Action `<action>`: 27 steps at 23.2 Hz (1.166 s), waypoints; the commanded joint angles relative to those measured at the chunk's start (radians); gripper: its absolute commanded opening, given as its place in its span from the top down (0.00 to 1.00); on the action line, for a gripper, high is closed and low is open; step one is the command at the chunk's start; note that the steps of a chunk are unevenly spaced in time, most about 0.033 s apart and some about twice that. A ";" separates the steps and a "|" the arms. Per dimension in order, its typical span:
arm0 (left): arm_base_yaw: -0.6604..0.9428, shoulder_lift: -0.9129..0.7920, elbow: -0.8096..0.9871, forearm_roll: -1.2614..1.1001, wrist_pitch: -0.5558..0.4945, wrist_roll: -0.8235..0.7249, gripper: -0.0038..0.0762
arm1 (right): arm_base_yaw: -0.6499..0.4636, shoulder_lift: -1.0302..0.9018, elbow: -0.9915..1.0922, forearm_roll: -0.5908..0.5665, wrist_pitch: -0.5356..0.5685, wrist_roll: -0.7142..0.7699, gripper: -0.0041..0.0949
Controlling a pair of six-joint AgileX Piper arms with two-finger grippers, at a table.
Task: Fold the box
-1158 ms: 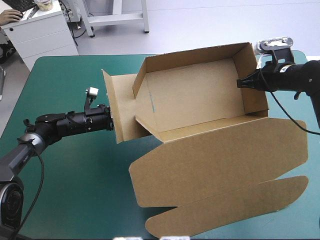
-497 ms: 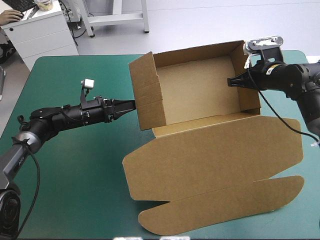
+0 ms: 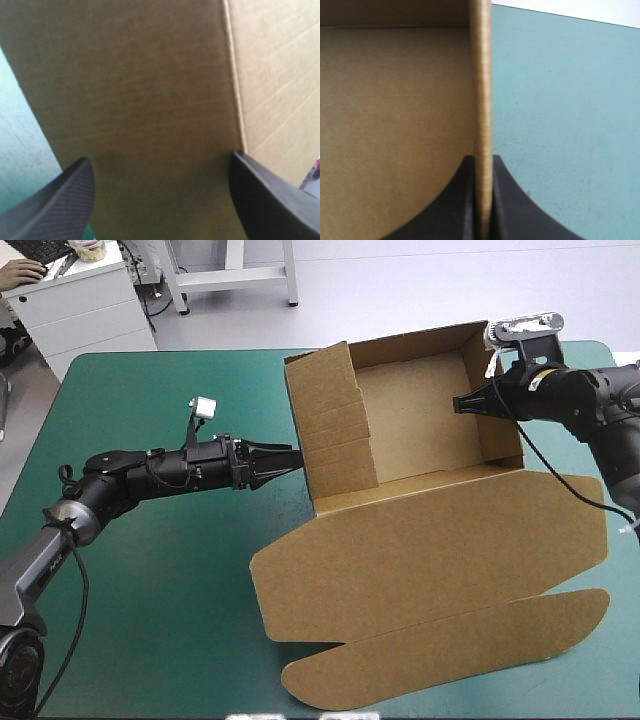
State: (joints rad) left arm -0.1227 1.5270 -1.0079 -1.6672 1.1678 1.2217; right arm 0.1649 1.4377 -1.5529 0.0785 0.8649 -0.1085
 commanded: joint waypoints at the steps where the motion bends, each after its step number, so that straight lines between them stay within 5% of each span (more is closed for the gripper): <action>1: -0.027 -0.045 -0.069 -0.110 0.123 0.010 0.28 | 0.001 -0.036 -0.027 0.026 -0.075 0.019 0.97; 8: -0.031 -0.045 -0.157 -0.073 0.080 -0.053 0.28 | 0.001 -0.036 -0.027 0.022 -0.077 0.027 0.97; 12: -0.070 -0.045 -0.222 0.030 -0.100 -0.154 0.28 | 0.001 -0.036 -0.027 -0.016 -0.108 0.068 0.97; 16: -0.227 -0.043 -0.453 0.607 -0.424 -0.563 0.28 | 0.001 -0.036 -0.027 -0.025 -0.123 0.093 0.97; 20: -0.361 0.004 -0.660 1.260 -0.424 -1.075 0.28 | 0.001 -0.036 -0.027 -0.025 -0.128 0.109 0.97; 27: -0.459 0.073 -0.758 1.561 -0.391 -1.359 0.34 | 0.001 -0.036 -0.027 0.001 -0.131 0.127 0.97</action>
State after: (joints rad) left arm -0.5540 1.6245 -1.7226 -0.1932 0.8339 -0.0226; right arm 0.1669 1.4400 -1.5529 0.0469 0.8121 0.0000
